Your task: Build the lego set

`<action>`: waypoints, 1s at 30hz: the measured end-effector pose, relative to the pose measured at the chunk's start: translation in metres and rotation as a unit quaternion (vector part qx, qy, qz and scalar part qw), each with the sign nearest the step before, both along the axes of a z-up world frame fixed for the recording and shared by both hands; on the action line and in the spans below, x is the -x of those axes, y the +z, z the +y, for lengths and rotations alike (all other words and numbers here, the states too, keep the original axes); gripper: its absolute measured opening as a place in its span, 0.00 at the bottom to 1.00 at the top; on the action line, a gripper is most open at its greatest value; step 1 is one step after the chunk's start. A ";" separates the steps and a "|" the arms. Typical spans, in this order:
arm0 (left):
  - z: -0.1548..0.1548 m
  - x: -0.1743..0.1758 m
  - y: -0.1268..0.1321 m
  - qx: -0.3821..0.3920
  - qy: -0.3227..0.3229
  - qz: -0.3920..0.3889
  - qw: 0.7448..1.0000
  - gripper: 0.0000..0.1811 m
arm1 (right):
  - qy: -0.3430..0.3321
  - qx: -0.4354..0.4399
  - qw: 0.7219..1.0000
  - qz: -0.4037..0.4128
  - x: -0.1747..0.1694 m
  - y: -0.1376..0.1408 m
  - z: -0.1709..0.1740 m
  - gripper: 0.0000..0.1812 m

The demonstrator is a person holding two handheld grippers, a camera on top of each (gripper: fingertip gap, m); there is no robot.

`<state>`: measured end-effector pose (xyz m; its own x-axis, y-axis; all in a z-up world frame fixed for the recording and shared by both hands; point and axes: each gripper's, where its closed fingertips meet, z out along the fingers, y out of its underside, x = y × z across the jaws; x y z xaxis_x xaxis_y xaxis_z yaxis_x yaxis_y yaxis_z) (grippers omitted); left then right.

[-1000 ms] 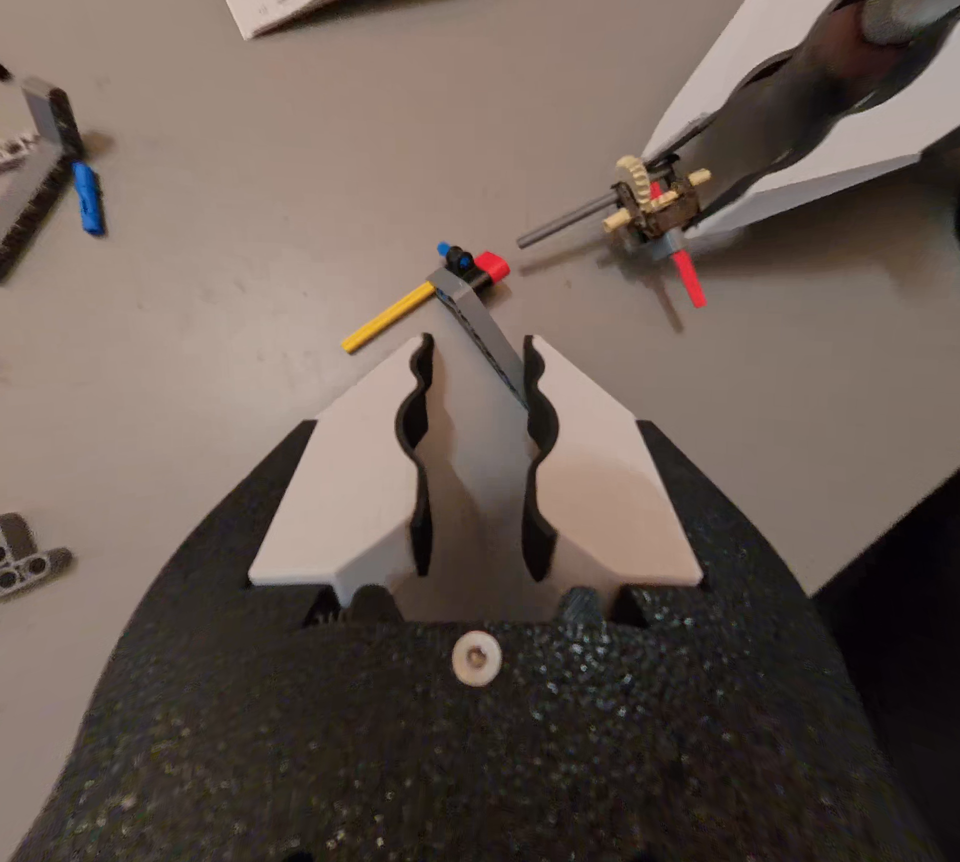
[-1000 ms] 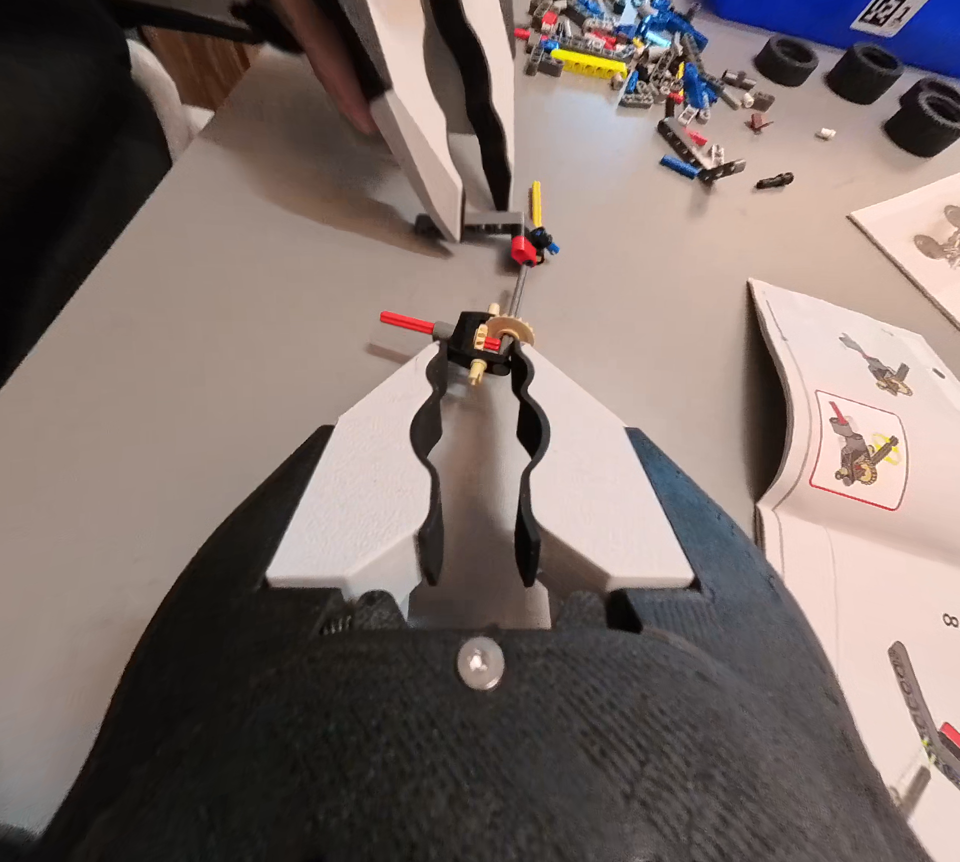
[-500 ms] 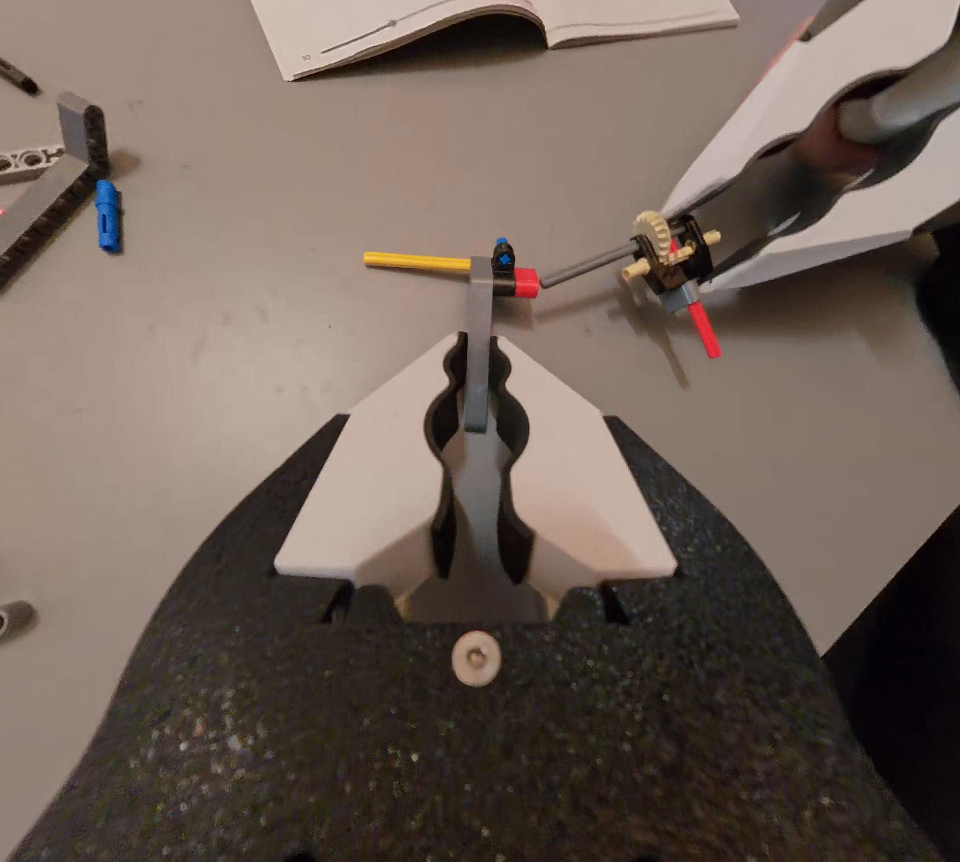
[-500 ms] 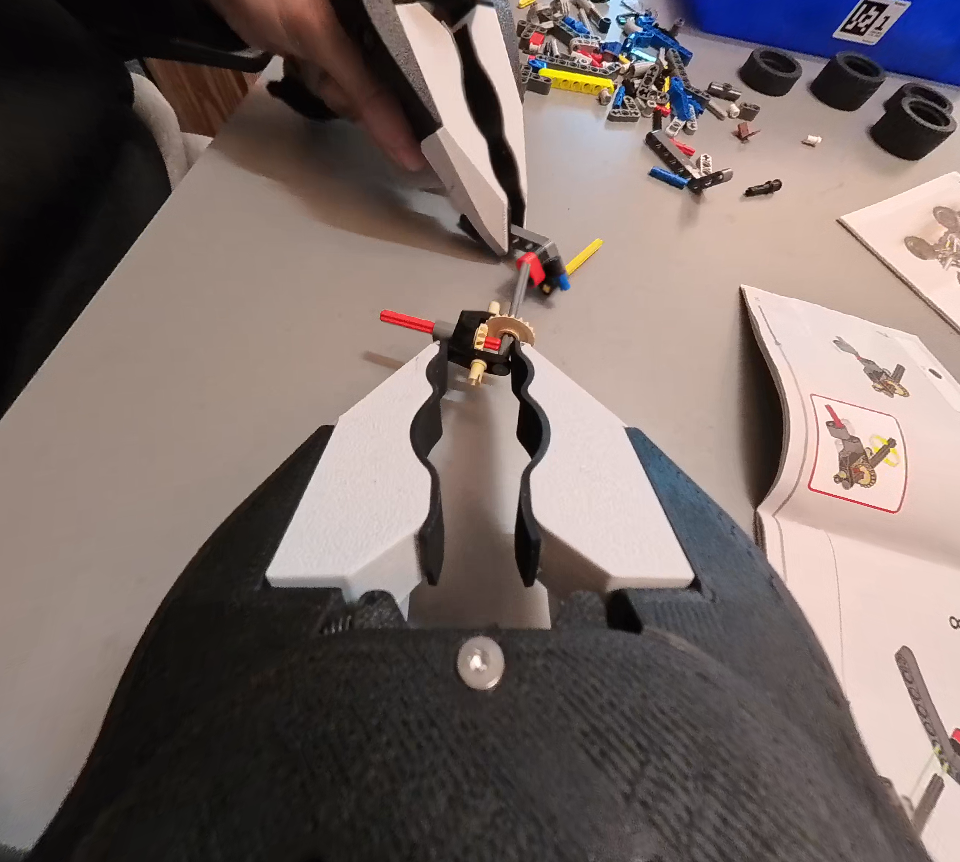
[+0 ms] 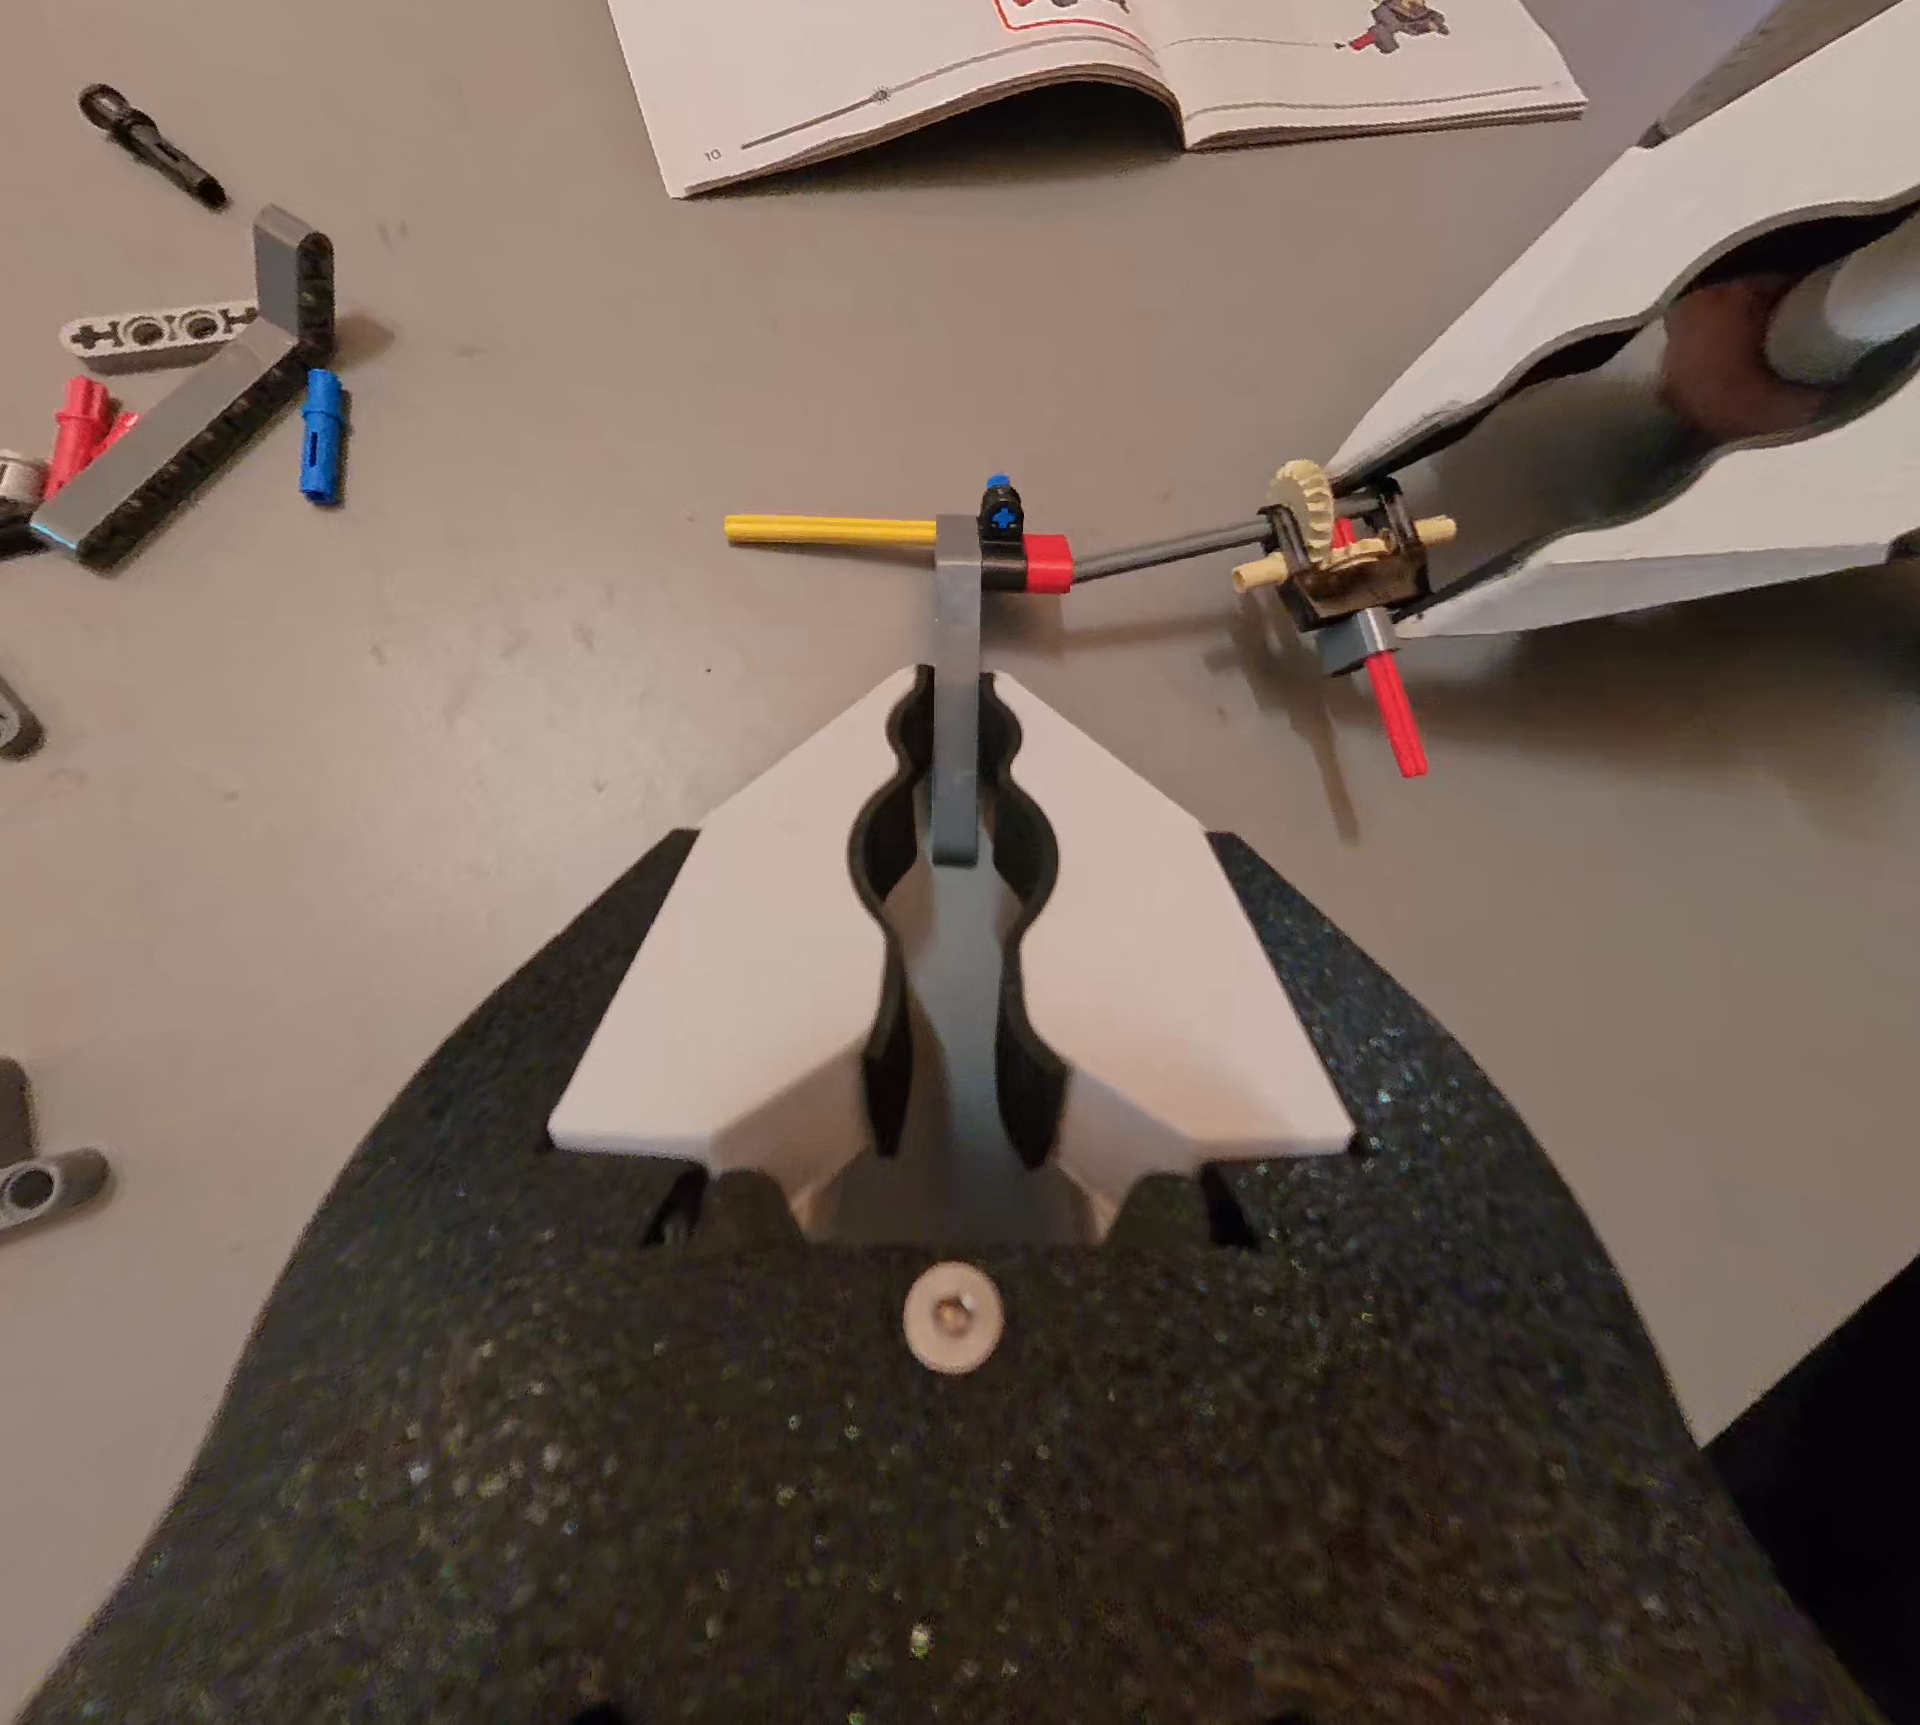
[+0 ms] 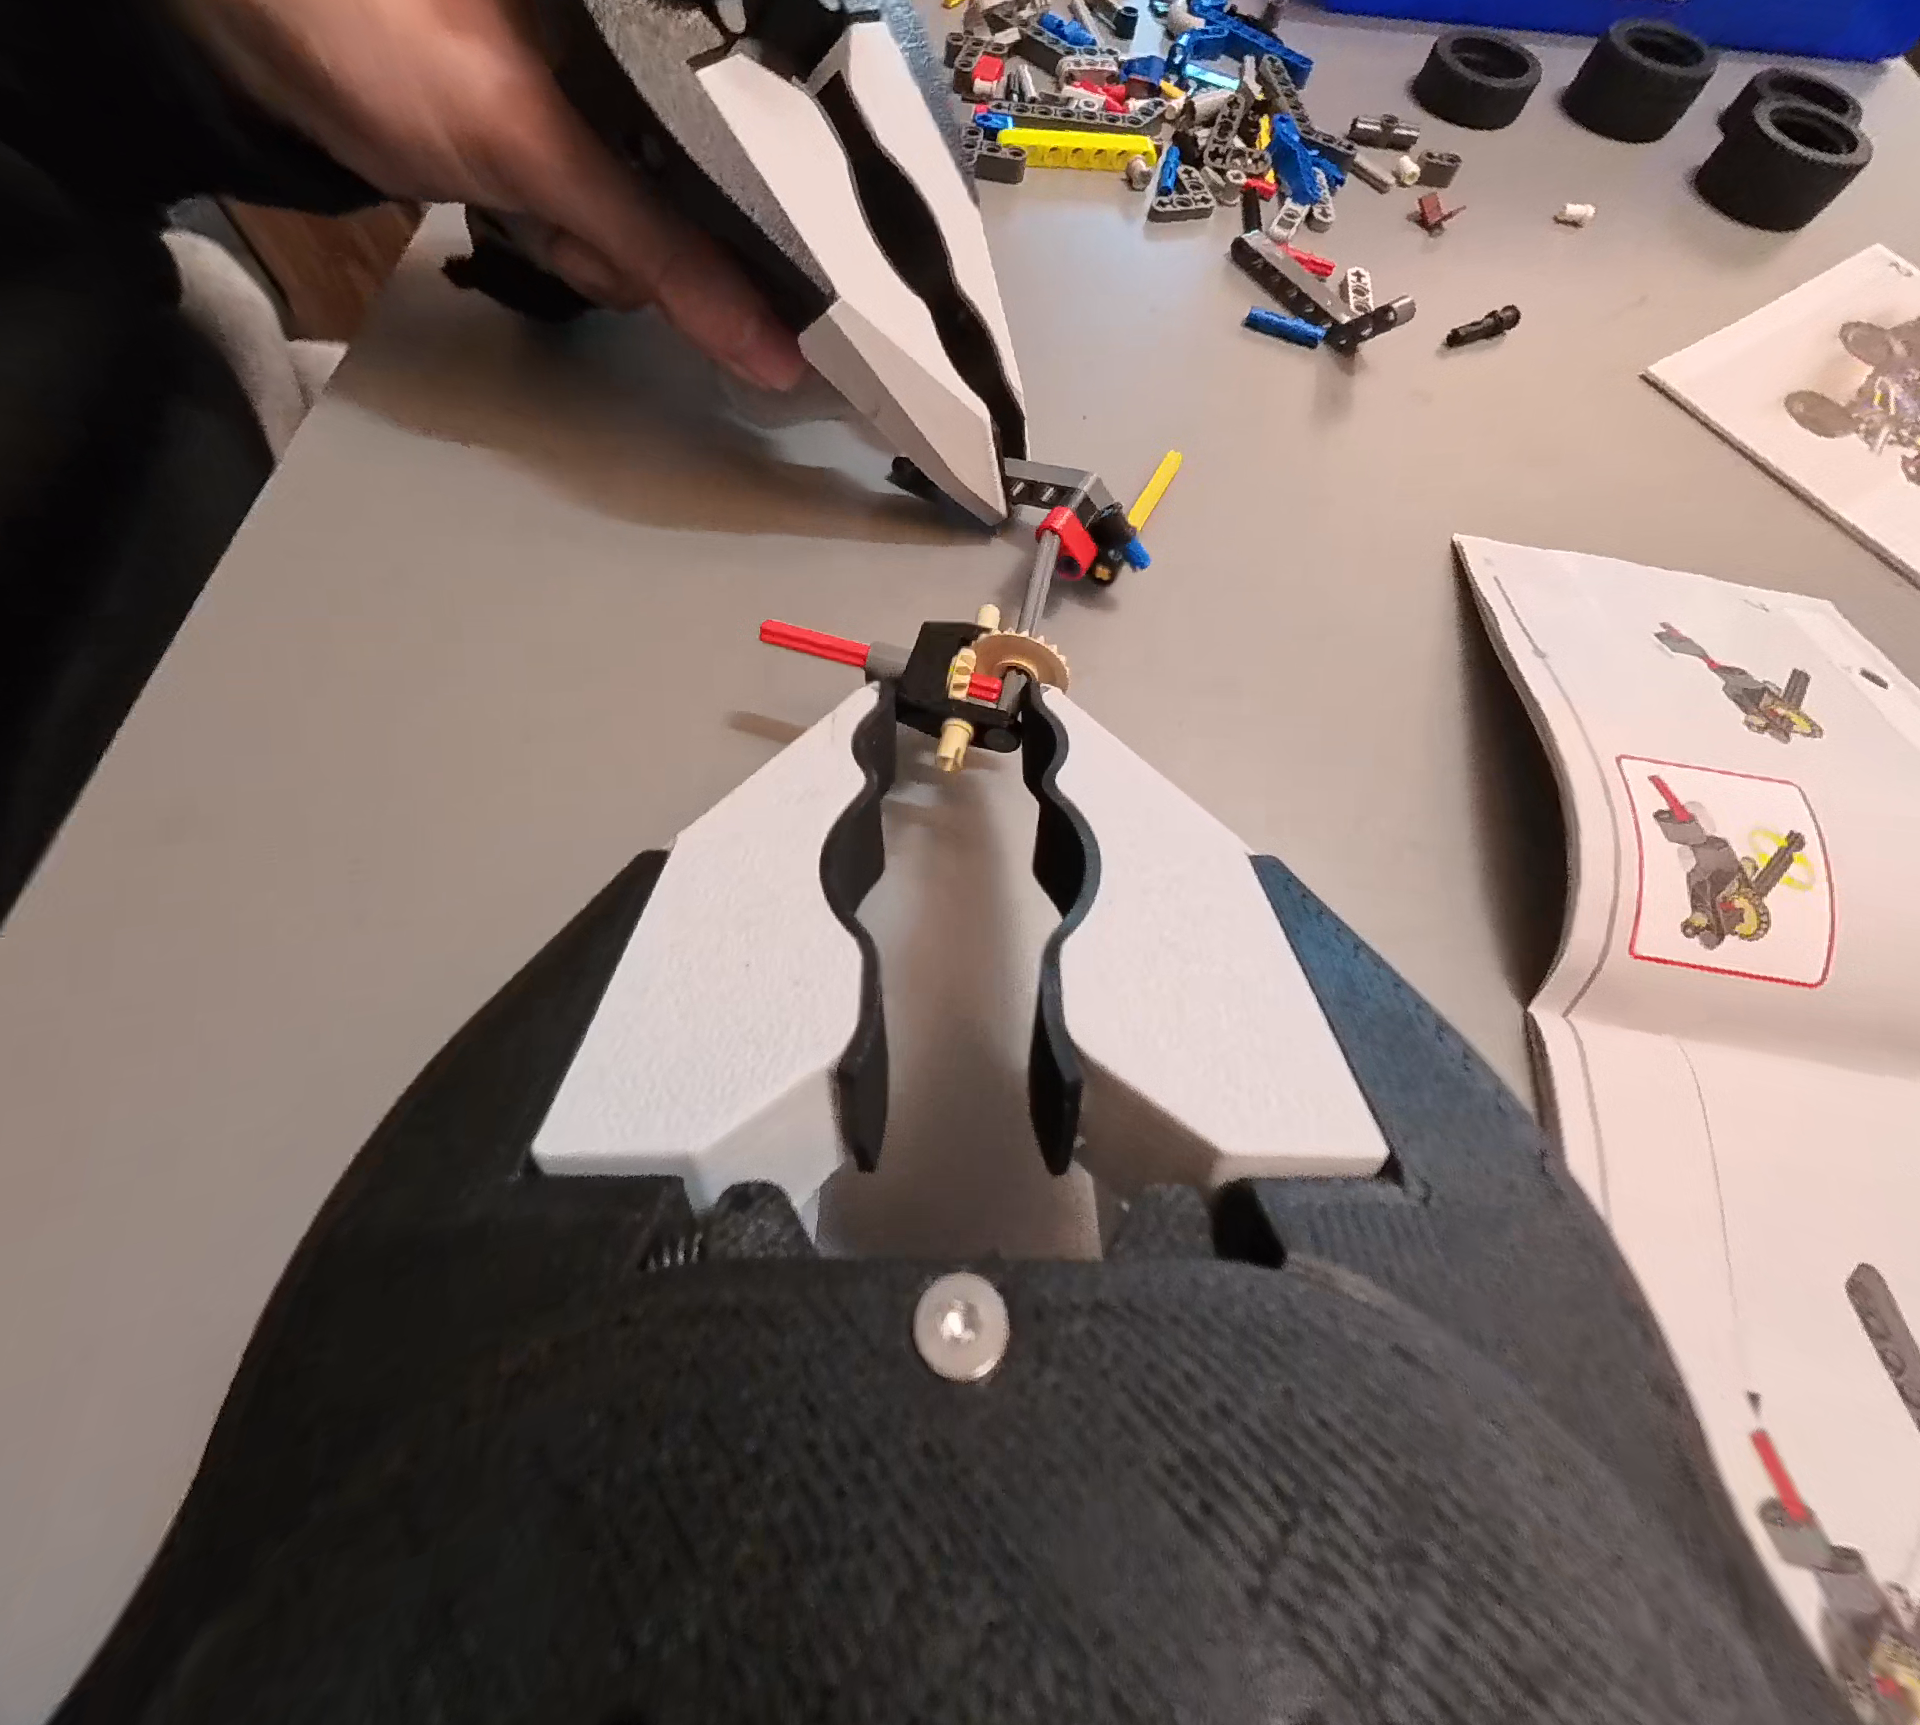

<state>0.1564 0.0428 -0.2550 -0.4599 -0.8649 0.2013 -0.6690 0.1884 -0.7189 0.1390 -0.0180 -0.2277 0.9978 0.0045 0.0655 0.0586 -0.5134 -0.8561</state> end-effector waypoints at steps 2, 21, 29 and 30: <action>0.001 -0.002 0.000 -0.005 0.011 -0.007 1.000 0.03 | -0.024 -0.007 0.999 0.029 -0.002 0.002 0.003 0.12; -0.010 0.000 0.005 -0.117 -0.060 -0.098 0.986 0.03 | -0.148 -0.001 0.983 0.107 -0.002 -0.004 0.025 0.12; -0.016 0.006 -0.001 -0.099 -0.099 -0.074 0.987 0.07 | -0.135 0.018 0.990 0.046 -0.003 -0.007 0.022 0.12; -0.018 0.008 -0.002 -0.093 -0.107 -0.066 0.988 0.10 | -0.135 0.021 0.990 0.040 -0.003 -0.008 0.022 0.12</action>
